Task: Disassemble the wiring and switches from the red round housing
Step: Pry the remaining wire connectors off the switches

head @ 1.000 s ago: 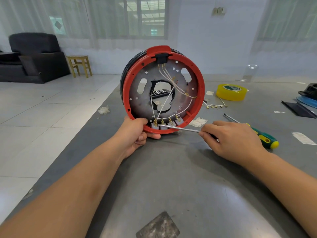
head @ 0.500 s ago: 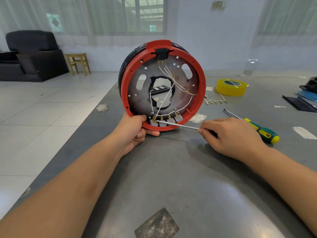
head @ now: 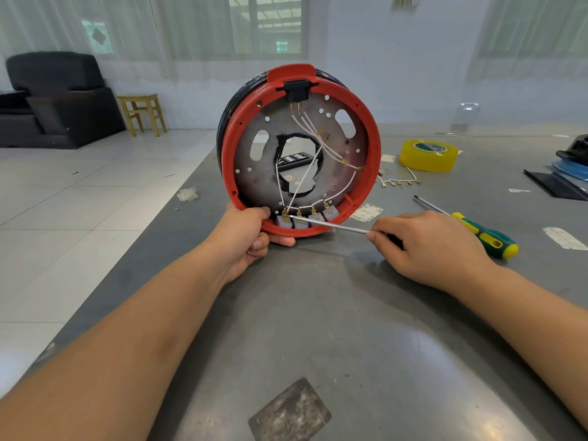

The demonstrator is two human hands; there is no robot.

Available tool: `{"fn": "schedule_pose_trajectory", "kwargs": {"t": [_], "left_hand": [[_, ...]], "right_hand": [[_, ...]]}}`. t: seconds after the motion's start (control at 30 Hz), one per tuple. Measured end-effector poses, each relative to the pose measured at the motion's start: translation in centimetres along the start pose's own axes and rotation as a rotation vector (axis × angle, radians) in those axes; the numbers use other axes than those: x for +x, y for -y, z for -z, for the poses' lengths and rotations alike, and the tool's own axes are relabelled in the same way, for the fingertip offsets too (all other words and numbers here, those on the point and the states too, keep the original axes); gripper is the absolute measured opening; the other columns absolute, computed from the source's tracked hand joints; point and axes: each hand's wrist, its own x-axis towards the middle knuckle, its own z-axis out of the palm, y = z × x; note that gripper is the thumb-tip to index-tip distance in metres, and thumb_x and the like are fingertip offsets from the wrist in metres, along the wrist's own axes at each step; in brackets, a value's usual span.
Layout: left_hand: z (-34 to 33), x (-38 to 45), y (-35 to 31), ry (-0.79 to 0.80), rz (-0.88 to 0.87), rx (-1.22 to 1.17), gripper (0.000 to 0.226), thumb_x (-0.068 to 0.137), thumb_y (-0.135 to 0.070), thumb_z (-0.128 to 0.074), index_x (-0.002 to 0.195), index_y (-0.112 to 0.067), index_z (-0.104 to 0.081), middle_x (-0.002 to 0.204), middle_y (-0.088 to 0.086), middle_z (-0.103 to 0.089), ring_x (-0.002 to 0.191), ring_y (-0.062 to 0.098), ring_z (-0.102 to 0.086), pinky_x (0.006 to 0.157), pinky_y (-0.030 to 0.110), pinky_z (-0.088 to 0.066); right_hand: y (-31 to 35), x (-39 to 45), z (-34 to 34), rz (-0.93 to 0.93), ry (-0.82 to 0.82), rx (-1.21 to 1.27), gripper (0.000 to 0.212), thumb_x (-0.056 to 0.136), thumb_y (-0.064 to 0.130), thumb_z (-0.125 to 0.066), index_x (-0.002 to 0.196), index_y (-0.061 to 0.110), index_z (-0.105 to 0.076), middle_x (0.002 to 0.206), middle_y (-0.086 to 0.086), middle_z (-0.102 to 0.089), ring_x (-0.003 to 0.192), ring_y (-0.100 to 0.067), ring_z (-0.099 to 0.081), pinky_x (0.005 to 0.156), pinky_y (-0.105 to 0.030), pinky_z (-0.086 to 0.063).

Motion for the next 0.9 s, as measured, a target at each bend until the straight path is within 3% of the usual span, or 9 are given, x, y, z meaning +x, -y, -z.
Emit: {"fn": "schedule_pose_trajectory", "kwargs": {"t": [0.17, 0.57, 0.9], "left_hand": [[0.16, 0.15, 0.13, -0.005, 0.003, 0.002, 0.024, 0.113, -0.014, -0.037, 0.135, -0.007, -0.036, 0.088, 0.039, -0.072, 0.027, 0.009, -0.031, 0.034, 0.019, -0.025], [0.05, -0.08, 0.06, -0.006, -0.016, 0.004, 0.025, 0.113, -0.012, -0.036, 0.138, -0.009, -0.034, 0.090, 0.042, -0.071, 0.026, 0.009, -0.038, 0.035, 0.020, -0.021], [0.14, 0.07, 0.08, 0.004, -0.011, -0.005, 0.017, 0.113, -0.013, -0.036, 0.129, -0.008, -0.039, 0.087, 0.039, -0.072, 0.027, 0.009, -0.029, 0.033, 0.019, -0.025]], "right_hand": [[0.11, 0.05, -0.06, -0.001, 0.025, -0.004, 0.037, 0.102, 0.057, -0.033, 0.099, 0.037, -0.065, 0.079, 0.013, -0.067, 0.070, -0.014, -0.062, 0.054, -0.032, -0.054], [0.12, 0.00, -0.02, -0.007, 0.032, 0.024, 0.038, 0.100, 0.057, -0.034, 0.097, 0.038, -0.066, 0.074, 0.013, -0.065, 0.067, -0.012, -0.060, 0.051, -0.028, -0.051], [0.76, -0.22, -0.13, -0.019, -0.024, -0.022, 0.044, 0.099, 0.058, -0.027, 0.096, 0.038, -0.066, 0.079, 0.011, -0.067, 0.069, -0.015, -0.062, 0.048, -0.024, -0.044]]}}
